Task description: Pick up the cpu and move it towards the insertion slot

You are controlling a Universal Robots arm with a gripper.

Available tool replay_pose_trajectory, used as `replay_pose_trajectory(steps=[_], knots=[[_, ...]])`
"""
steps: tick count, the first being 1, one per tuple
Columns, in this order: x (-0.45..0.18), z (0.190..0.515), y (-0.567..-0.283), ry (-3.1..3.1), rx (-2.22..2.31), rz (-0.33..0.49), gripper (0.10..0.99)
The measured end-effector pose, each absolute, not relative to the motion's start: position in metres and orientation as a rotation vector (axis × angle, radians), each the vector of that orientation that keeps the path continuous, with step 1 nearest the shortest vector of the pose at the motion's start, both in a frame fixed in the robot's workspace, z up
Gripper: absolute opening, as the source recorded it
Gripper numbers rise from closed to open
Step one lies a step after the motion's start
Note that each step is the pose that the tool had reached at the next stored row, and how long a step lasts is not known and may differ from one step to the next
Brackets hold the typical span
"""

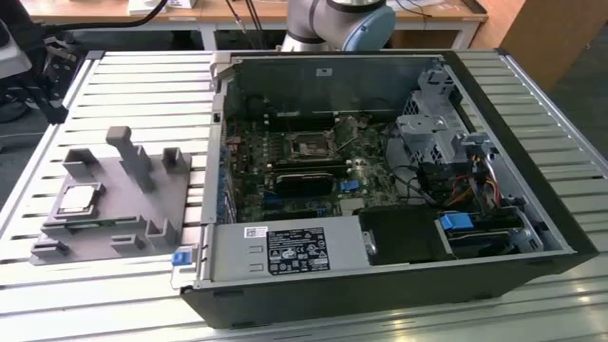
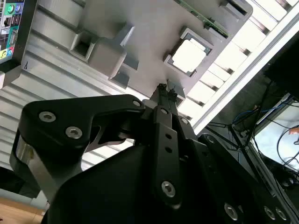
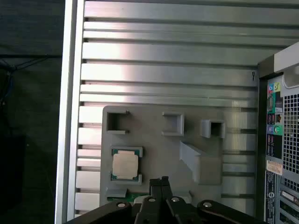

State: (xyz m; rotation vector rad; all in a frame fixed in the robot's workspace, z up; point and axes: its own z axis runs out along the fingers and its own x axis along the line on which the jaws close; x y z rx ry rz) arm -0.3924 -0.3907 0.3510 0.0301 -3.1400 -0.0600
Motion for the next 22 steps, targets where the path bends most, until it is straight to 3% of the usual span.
replay_pose_trajectory(steps=[22], knots=[[-0.411, 0.349, -0.391, -3.140, 0.030, -0.060, 0.106]])
